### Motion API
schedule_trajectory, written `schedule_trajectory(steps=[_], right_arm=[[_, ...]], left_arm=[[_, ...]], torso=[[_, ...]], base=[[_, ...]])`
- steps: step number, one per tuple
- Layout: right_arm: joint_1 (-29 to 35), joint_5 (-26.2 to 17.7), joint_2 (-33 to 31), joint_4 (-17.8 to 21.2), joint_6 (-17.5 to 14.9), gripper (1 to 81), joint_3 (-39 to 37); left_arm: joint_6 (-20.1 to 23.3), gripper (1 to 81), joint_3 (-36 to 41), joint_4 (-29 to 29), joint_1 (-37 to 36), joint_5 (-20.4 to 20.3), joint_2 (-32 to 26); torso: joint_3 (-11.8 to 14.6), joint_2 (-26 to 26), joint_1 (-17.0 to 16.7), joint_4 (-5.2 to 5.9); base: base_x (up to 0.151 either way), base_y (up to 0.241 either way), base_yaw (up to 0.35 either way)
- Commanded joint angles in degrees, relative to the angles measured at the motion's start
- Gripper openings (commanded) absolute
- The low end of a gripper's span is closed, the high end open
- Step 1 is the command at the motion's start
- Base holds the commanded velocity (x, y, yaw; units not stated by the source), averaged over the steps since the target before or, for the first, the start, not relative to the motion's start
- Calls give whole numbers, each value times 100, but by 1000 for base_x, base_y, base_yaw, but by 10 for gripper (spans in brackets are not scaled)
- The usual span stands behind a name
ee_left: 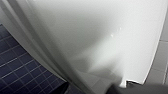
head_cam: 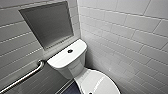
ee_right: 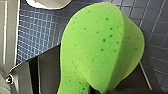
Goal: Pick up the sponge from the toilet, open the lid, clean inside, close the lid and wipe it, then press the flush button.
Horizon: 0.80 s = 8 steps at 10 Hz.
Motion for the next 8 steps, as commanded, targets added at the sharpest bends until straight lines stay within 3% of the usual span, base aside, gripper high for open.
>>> schedule_trajectory(steps=[1,8], right_arm=[[-22,-235,-101,-108,11,10,65],[5,-235,-92,-82,11,10,65]], left_arm=[[11,811,549,-234,-810,296,-49],[11,811,856,-507,-1022,199,-180]], torso=[[0,0,0,0],[0,0,0,0]], base=[[0,0,0],[0,0,0]])
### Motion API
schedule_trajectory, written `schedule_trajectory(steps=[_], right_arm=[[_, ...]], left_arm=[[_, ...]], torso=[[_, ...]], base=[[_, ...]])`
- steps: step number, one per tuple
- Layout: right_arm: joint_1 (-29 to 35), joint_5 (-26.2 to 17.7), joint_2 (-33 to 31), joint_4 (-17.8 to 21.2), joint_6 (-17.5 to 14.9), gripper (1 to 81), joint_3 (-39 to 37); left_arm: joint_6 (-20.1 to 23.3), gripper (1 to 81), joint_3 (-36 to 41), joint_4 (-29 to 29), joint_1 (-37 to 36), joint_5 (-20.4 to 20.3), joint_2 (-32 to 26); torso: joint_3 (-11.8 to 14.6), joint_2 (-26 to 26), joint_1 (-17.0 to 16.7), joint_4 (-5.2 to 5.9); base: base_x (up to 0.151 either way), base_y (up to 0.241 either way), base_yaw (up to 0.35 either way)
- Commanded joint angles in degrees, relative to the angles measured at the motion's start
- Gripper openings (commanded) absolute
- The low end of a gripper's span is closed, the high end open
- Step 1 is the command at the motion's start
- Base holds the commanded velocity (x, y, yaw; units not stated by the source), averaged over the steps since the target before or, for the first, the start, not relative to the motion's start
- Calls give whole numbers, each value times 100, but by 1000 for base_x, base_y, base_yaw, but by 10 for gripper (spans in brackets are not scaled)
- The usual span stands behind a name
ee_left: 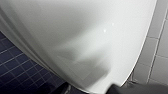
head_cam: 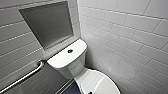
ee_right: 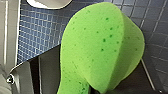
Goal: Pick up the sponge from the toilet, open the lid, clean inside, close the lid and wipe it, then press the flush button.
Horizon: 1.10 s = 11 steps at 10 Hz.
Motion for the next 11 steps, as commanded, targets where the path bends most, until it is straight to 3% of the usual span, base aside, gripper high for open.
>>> schedule_trajectory(steps=[1,6,11], right_arm=[[1,-238,-122,-74,11,10,60],[19,-229,-60,-57,11,10,25],[19,-229,-51,-57,11,10,16]], left_arm=[[77,811,223,-231,-906,5,92],[77,811,636,-855,-897,-390,-286],[77,811,583,-812,-828,-373,-225]], torso=[[0,0,0,2],[0,0,0,0],[0,0,0,2]], base=[[0,0,0],[0,0,0],[0,0,0]])
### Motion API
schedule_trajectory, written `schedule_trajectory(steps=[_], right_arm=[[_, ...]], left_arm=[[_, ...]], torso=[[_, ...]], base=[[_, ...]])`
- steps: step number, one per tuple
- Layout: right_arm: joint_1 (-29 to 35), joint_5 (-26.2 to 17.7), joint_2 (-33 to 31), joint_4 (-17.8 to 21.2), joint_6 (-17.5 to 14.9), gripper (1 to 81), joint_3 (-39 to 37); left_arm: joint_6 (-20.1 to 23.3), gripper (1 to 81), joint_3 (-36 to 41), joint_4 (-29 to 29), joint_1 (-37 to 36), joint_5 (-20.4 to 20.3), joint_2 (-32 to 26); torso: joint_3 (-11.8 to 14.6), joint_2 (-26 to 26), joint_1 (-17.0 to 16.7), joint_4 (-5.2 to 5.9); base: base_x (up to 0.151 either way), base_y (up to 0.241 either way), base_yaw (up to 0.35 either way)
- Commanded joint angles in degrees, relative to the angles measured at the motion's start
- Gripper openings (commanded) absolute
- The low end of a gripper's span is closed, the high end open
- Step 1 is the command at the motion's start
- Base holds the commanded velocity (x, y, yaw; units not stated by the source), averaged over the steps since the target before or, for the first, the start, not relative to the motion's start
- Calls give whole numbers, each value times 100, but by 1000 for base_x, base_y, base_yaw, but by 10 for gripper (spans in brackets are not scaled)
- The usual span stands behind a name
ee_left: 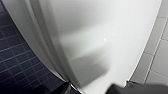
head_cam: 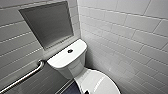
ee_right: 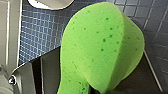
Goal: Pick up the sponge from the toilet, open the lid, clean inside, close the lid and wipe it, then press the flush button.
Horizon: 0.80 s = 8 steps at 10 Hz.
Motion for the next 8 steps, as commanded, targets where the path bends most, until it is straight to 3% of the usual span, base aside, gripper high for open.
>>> schedule_trajectory(steps=[1,3,8], right_arm=[[-6,-231,-115,-70,11,10,36],[-14,-231,-115,-70,11,10,44],[12,-231,-141,-70,11,10,71]], left_arm=[[97,811,-14,-18,-763,16,339],[97,811,-473,88,-746,121,622],[105,811,-456,88,-957,95,710]], torso=[[0,0,0,0],[0,0,0,0],[0,0,0,0]], base=[[0,0,0],[0,0,0],[0,0,0]])
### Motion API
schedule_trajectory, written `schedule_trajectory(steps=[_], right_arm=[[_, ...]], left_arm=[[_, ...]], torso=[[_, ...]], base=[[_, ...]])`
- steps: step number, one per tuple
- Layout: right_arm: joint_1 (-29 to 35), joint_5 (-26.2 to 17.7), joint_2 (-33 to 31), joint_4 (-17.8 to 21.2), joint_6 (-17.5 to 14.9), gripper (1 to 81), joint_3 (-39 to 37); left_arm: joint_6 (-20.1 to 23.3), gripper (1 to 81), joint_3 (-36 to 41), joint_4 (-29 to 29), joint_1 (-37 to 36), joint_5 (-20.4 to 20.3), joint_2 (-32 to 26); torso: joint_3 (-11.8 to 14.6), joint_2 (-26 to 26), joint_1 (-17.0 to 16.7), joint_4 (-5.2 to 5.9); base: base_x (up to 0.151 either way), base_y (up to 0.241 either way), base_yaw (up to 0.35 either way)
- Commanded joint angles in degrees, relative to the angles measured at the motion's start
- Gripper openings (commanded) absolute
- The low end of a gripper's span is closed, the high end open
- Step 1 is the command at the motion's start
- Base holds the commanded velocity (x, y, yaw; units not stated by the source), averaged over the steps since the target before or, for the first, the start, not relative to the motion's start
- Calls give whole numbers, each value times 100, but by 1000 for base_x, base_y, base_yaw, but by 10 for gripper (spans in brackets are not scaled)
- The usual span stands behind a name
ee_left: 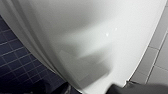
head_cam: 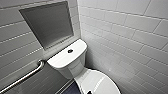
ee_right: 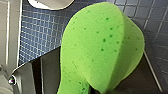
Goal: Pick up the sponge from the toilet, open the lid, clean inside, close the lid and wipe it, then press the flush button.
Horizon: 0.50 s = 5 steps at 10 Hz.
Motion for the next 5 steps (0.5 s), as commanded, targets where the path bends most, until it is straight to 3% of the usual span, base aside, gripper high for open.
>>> schedule_trajectory(steps=[1,5], right_arm=[[-1,-231,-136,-75,11,10,54],[-1,-214,-128,-75,11,10,71]], left_arm=[[147,811,340,7,-979,-311,133],[156,811,896,-45,-1058,-505,-202]], torso=[[0,0,0,0],[-2,0,0,0]], base=[[0,0,0],[0,0,0]])
